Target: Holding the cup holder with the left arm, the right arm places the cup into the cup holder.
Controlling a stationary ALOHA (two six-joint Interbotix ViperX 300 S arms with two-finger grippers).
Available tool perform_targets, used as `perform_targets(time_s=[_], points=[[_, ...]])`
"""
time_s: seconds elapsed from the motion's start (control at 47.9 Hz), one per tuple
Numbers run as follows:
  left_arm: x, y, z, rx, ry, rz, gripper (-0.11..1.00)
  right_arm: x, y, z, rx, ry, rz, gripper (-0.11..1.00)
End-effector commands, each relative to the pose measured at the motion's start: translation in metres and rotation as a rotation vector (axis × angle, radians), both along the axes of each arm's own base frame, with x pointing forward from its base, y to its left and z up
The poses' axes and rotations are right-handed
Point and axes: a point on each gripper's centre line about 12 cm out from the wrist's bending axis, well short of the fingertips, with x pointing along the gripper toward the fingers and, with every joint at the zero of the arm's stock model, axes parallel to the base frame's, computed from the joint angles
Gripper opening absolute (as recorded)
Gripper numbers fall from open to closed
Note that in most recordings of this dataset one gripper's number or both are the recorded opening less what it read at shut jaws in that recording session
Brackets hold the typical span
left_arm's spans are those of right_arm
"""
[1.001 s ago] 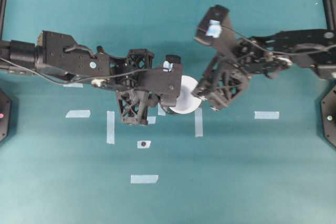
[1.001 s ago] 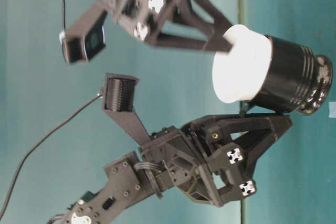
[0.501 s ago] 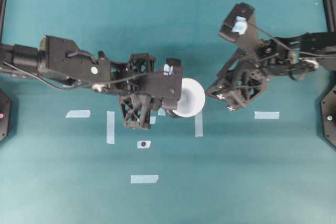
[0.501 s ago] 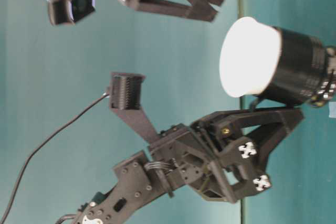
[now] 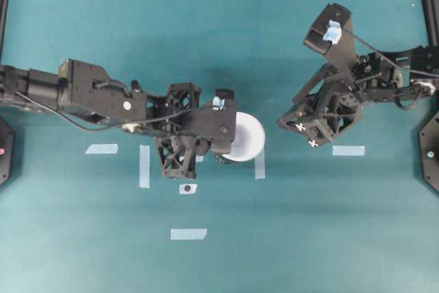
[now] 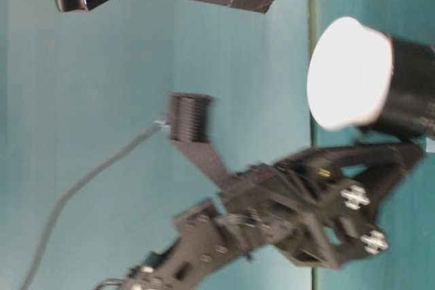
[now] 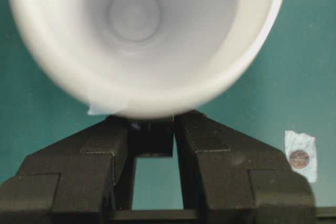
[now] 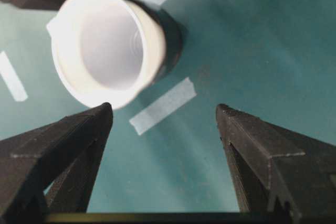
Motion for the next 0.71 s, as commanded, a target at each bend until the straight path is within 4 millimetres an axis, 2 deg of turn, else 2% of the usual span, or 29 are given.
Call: perform_targets(time_s=[0.0,0.188,0.689], points=[[0.0023,-0.0011,0.0086,0.004,-0.040,-0.005,0.25,-0.0017,0.0019,0.0179,-0.004,-0.070,-0.005,0.85],[-0.0009,-0.0006,0.0031,0.005,-0.026,-0.006,0.25,-0.0023,0.0020,0.0159,-0.002,-0.065,-0.007,0.85],[0.0004,0.0006,0.0047,0.004,-0.041,-0.003,0.25,0.0011,0.0011,0.0100,-0.003,-0.056,-0.008,0.85]])
